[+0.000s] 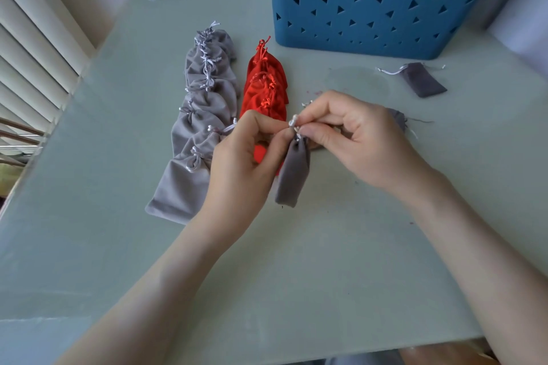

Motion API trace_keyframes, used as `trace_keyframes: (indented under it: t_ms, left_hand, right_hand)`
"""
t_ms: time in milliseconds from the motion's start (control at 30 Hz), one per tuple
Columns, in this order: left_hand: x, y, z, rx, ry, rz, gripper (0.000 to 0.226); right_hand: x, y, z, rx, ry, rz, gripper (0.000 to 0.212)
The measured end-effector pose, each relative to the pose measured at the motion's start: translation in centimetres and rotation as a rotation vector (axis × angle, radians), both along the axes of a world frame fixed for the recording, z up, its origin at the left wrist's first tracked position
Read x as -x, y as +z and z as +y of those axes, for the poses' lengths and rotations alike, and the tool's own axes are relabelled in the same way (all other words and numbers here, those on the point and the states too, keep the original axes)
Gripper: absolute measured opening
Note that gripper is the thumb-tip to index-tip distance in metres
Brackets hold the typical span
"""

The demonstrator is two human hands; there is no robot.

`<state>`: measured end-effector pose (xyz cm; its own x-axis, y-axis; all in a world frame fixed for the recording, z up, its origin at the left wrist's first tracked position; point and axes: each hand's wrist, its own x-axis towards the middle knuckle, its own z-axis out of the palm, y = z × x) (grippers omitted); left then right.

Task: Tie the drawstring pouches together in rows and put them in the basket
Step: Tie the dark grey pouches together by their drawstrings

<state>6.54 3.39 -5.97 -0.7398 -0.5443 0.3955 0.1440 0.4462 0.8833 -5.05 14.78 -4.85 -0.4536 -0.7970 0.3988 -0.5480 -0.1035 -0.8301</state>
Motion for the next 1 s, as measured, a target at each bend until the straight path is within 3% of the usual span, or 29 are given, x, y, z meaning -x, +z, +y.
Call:
trace_keyframes:
  t_ms: [367, 500, 667, 800, 1000]
  left_hand:
    - [0.12, -0.23, -0.31, -0.065, -0.124, -0.001, 0.005]
    - [0.04, -0.37, -0.52, -0.021, -0.144, -0.017, 0.004]
    - [0.14, -0.4, -0.74, -0.02, -0.16, -0.047, 0.006]
    - [0.25, -0.41, -0.45, 0.021, -0.106, -0.021, 0.005]
    - [0.63, -0.49, -0.52, -0.156, -0.089, -0.017, 0.007]
  right_hand:
    - [0.43, -0.01, 0.33, -0.003, 0.04, 0.047, 0.011]
    - [0.64, 0.0, 0.62, 0.003, 0.004, 0.179, 0.017]
    - [0.73, -0.08, 0.69, 0.008, -0.072, 0.359, 0.006]
    - [0.72, -0.25, 0.46, 0.001, -0.096, 0.345, 0.008]
    - [0.31, -0.21, 0.21, 0.0, -0.055, 0.275, 0.009]
